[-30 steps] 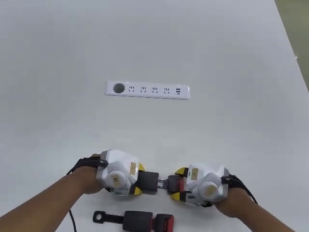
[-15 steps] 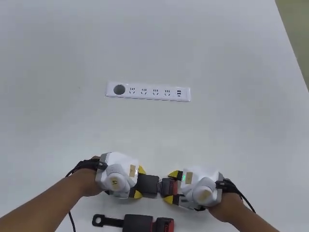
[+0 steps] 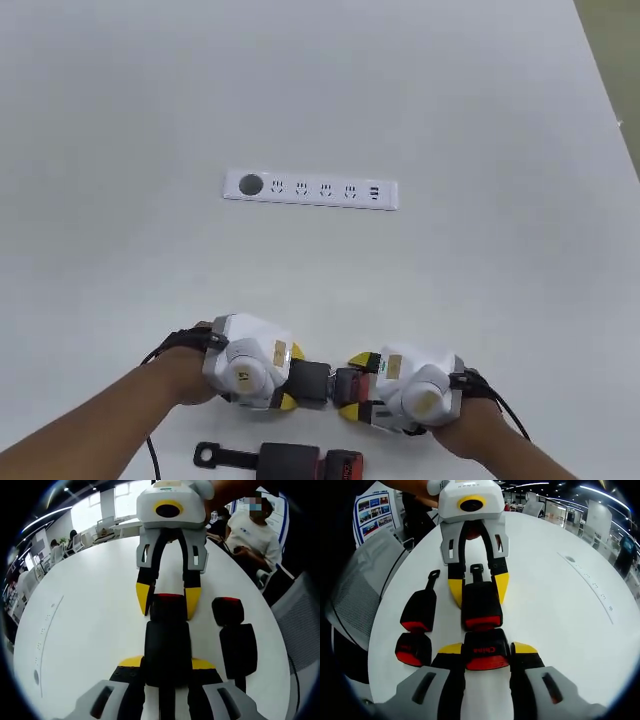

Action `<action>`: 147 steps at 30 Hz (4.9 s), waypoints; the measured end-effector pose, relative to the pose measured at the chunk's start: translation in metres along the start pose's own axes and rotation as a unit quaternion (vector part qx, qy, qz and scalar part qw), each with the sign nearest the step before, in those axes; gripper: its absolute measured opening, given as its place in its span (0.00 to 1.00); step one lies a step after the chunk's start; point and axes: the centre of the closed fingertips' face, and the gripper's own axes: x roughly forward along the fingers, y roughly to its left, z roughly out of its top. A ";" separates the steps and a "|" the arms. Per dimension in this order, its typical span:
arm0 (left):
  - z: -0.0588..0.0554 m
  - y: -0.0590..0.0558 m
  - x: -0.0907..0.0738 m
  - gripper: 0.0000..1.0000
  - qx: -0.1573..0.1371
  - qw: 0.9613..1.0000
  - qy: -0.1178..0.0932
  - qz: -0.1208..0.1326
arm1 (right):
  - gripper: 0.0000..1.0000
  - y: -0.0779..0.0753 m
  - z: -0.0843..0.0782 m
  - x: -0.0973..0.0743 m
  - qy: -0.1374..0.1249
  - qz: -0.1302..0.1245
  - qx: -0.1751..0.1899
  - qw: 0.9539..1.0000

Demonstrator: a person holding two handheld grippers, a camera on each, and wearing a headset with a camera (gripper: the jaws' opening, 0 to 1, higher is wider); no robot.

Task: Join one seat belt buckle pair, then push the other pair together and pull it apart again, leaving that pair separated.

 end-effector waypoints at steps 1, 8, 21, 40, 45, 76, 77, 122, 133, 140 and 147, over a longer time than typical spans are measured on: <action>0.000 0.000 0.000 0.32 -0.001 1.000 0.000 0.000 | 0.31 -0.001 0.000 -0.001 0.000 0.000 -0.002 1.000; 0.000 0.001 0.001 0.33 0.000 1.000 0.000 0.000 | 0.32 0.000 0.003 -0.003 -0.002 0.002 -0.004 1.000; 0.003 0.001 -0.001 0.33 0.001 1.000 0.002 0.001 | 0.32 -0.003 0.003 -0.005 0.000 0.003 -0.004 1.000; 0.003 0.000 -0.001 0.34 0.002 1.000 0.005 0.003 | 0.33 -0.006 0.002 -0.008 -0.001 0.009 -0.010 1.000; 0.002 0.000 -0.001 0.34 0.005 1.000 0.013 0.005 | 0.33 -0.007 0.002 -0.009 -0.001 0.008 -0.012 1.000; -0.001 0.000 0.000 0.34 -0.011 1.000 0.020 0.014 | 0.33 -0.004 -0.028 -0.044 -0.028 0.003 0.000 1.000; -0.001 0.000 0.000 0.34 -0.011 1.000 0.020 0.014 | 0.34 -0.005 -0.029 -0.047 -0.028 0.001 0.002 1.000; 0.000 0.001 -0.001 0.35 -0.019 0.999 0.027 0.013 | 0.35 -0.019 -0.099 -0.100 -0.026 -0.010 0.022 0.999; 0.000 0.001 -0.002 0.35 -0.015 1.000 0.023 0.005 | 0.35 -0.019 -0.099 -0.099 -0.030 -0.012 0.022 0.999; -0.001 -0.004 -0.001 0.41 -0.010 1.000 0.021 -0.003 | 0.35 -0.021 -0.097 -0.098 -0.033 -0.021 0.043 0.998; 0.007 -0.012 -0.005 0.55 -0.067 0.998 0.005 -0.016 | 0.47 -0.019 -0.095 -0.097 -0.032 -0.026 0.059 0.997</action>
